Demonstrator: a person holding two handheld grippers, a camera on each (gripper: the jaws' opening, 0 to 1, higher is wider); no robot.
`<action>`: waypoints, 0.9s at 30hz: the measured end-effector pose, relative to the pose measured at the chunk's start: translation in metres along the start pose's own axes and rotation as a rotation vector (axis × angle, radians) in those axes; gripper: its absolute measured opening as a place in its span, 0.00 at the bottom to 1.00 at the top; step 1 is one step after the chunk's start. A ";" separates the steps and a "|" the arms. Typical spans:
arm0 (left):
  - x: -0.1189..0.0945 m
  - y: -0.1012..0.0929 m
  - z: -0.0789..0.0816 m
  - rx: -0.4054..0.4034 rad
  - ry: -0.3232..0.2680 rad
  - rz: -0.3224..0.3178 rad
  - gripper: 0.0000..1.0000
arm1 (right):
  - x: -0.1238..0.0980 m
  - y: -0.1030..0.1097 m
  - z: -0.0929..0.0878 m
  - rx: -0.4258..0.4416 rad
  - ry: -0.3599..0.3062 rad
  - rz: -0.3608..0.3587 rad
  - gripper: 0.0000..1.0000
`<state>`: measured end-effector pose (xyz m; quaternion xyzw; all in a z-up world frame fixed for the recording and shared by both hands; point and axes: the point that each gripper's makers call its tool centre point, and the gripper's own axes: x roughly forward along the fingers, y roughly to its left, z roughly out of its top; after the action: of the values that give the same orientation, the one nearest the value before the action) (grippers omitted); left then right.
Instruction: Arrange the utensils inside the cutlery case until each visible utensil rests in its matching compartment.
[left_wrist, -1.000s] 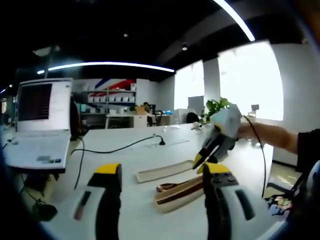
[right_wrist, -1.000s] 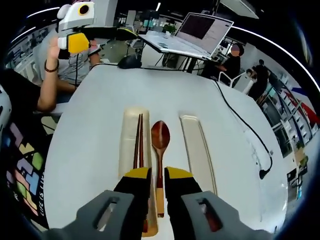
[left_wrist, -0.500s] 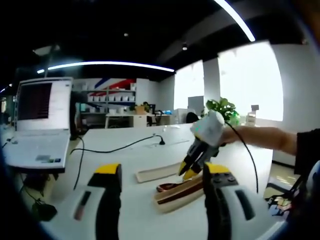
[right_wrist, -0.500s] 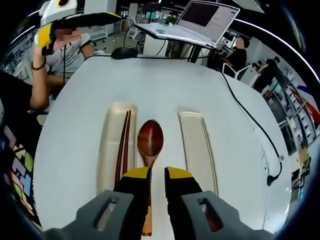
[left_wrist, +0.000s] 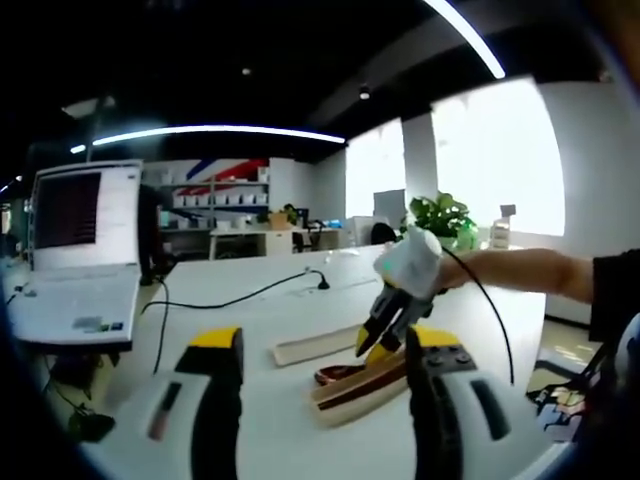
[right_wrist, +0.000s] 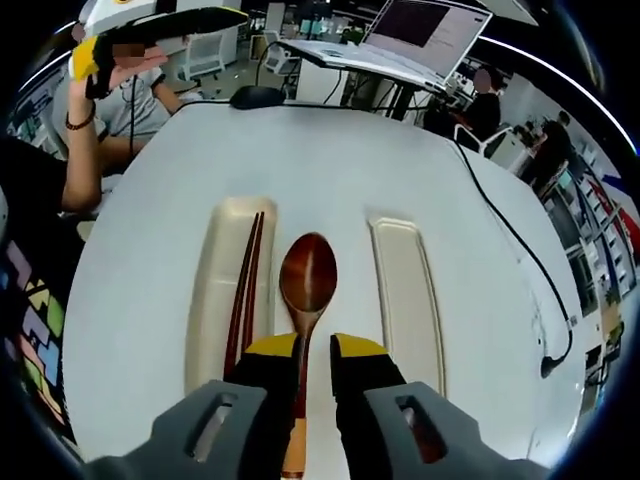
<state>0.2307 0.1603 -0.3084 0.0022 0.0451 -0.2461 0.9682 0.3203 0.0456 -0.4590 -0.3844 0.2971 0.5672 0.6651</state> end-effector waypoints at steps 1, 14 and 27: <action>0.000 0.000 0.000 0.002 0.002 -0.001 0.69 | 0.000 0.001 0.000 0.009 -0.004 0.005 0.11; 0.001 0.001 0.000 -0.002 0.003 0.001 0.69 | 0.008 0.013 -0.012 0.095 0.018 0.049 0.05; 0.002 0.002 0.001 0.001 0.009 -0.006 0.69 | 0.007 0.006 -0.007 0.083 0.013 0.029 0.04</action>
<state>0.2337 0.1615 -0.3077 0.0038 0.0495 -0.2490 0.9672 0.3155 0.0441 -0.4696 -0.3558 0.3301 0.5614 0.6703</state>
